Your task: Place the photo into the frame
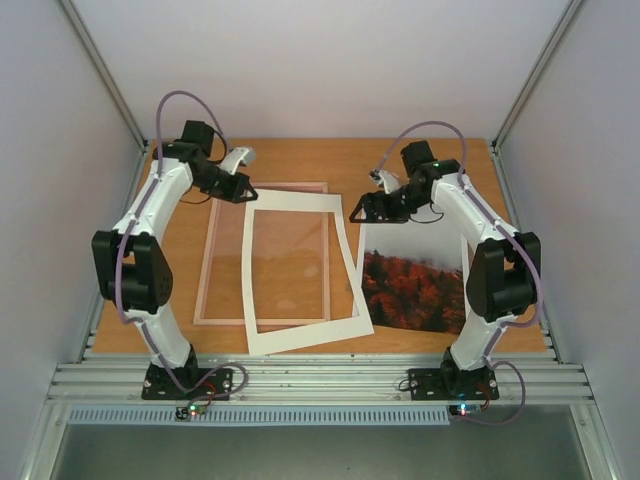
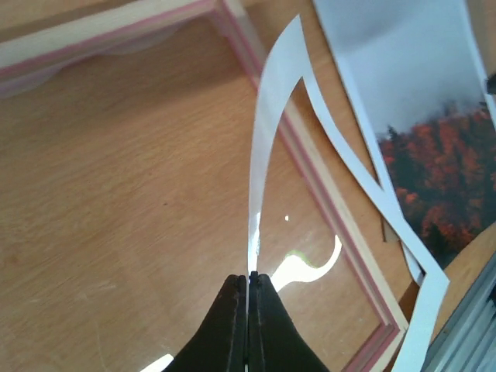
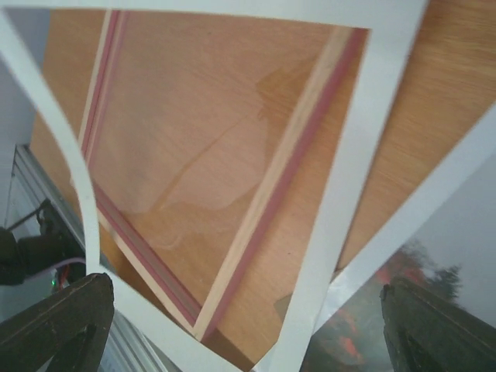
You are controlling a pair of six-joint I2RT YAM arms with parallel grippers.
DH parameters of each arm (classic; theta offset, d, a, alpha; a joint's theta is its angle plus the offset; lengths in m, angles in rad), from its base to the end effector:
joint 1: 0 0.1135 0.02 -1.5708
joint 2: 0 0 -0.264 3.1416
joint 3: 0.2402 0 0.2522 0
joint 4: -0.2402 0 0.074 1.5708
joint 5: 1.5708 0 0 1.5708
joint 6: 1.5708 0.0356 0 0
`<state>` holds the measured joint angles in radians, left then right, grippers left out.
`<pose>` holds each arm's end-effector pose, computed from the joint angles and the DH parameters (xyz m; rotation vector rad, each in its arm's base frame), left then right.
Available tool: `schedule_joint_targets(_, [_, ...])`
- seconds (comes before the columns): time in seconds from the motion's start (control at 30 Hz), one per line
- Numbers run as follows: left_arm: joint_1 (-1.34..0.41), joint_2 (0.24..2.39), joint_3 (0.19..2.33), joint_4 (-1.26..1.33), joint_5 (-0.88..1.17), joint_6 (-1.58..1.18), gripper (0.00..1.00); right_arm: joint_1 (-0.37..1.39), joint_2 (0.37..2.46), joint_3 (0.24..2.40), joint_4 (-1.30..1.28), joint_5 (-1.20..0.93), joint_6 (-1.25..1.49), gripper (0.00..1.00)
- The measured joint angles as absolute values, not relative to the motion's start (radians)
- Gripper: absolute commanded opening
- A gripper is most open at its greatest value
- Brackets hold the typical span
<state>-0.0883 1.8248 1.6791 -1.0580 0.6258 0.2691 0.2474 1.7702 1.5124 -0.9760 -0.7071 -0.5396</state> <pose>0.3710 -0.0538 0.2968 0.6193 2.5450 -0.7986 0.3413 0.1101 0.2725 -1.1379 2.3189 0.8774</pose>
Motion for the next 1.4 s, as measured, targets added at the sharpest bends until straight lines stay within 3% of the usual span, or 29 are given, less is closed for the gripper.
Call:
schedule_joint_targets(0.47, [-0.090, 1.795, 1.777, -1.082, 0.587, 0.374, 0.01, 0.191, 1.785, 1.508, -0.957, -0.761, -0.501, 0.92])
schedule_joint_targets(0.93, [-0.071, 2.028, 1.913, -1.132, 0.373, 0.541, 0.00, 0.191, 1.798, 1.507, -0.952, -0.764, -0.495, 0.89])
schedule_joint_targets(1.4, [-0.009, 2.185, 2.031, -1.102, 0.347, 0.477, 0.01, 0.191, 1.818, 1.499, -0.950, -0.764, -0.495, 0.89])
